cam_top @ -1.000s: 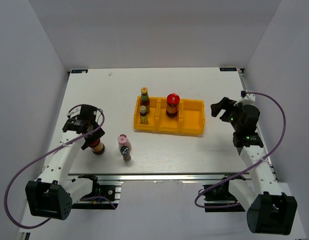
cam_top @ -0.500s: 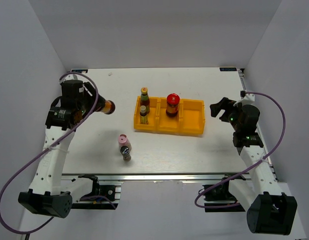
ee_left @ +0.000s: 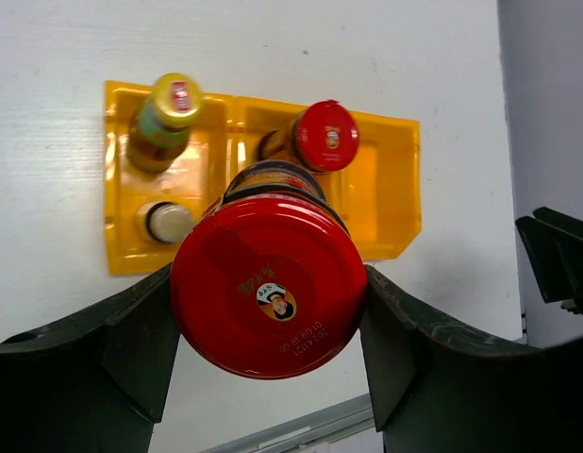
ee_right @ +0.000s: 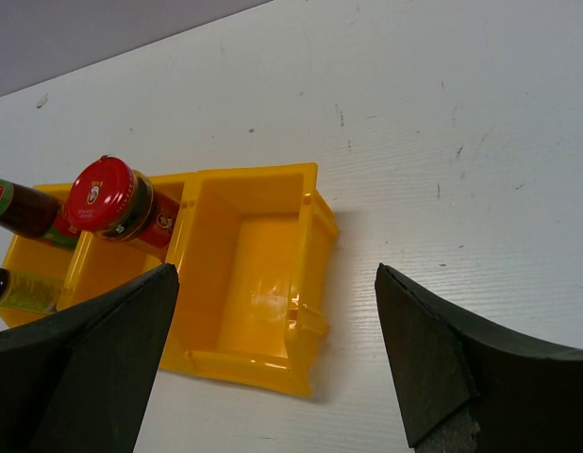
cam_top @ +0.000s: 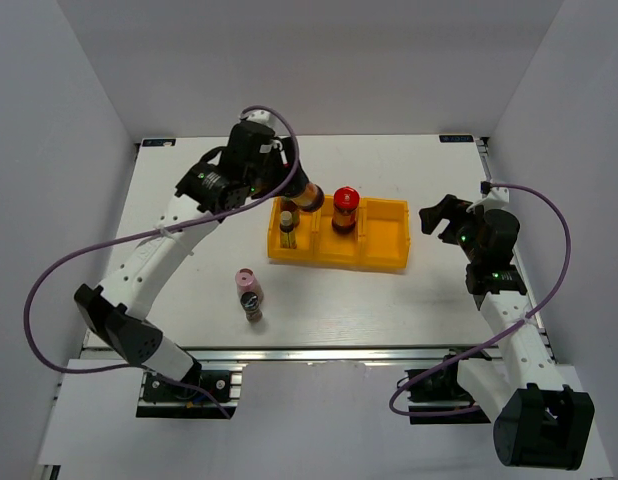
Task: Organize the condiment bottles
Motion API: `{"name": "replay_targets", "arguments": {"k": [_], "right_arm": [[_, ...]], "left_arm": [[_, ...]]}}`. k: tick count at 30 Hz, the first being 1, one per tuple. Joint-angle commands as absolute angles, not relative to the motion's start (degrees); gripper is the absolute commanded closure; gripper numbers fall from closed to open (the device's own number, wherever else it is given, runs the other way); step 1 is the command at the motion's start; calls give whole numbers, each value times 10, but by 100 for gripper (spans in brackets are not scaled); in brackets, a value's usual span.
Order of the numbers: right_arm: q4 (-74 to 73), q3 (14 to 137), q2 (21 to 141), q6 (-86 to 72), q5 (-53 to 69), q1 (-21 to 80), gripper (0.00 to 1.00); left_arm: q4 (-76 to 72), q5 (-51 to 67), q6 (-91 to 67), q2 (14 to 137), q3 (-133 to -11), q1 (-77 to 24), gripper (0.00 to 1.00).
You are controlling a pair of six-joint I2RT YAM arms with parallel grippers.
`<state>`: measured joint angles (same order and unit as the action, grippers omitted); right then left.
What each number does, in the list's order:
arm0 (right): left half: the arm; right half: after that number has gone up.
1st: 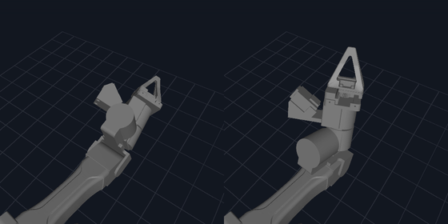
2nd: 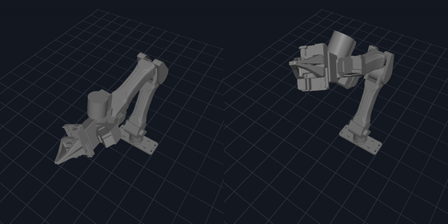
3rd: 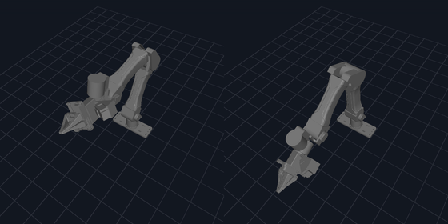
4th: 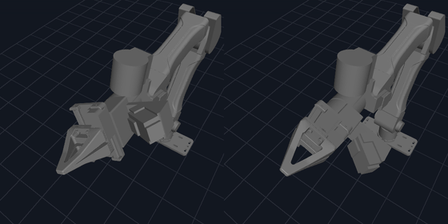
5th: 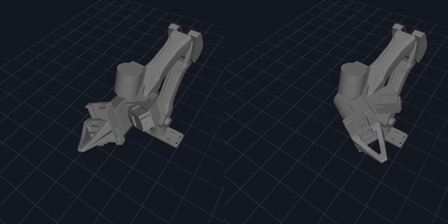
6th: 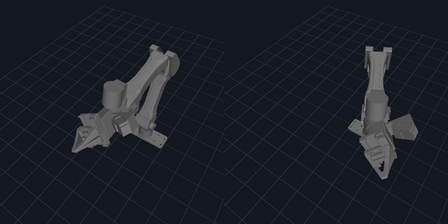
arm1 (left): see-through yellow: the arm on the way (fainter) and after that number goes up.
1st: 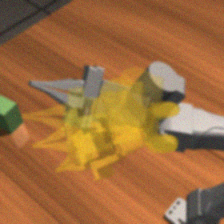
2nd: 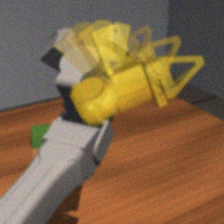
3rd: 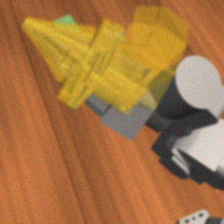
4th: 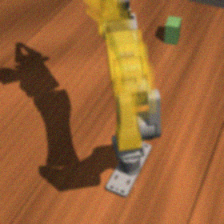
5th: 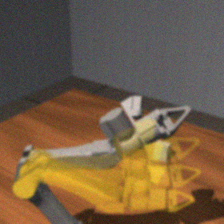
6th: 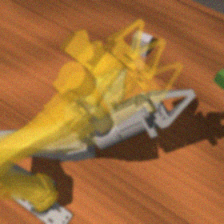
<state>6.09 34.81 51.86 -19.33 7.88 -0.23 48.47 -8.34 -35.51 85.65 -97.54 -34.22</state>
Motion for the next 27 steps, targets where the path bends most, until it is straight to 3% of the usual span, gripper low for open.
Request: {"name": "replay_targets", "arguments": {"k": [1, 27], "right_arm": [[86, 357, 519, -199, 91, -1, 11], [73, 365, 537, -184, 56, -1, 11]], "left_arm": [[428, -116, -336, 866, -1049, -366, 88], [479, -78, -299, 1121, -1150, -432, 86]]}}
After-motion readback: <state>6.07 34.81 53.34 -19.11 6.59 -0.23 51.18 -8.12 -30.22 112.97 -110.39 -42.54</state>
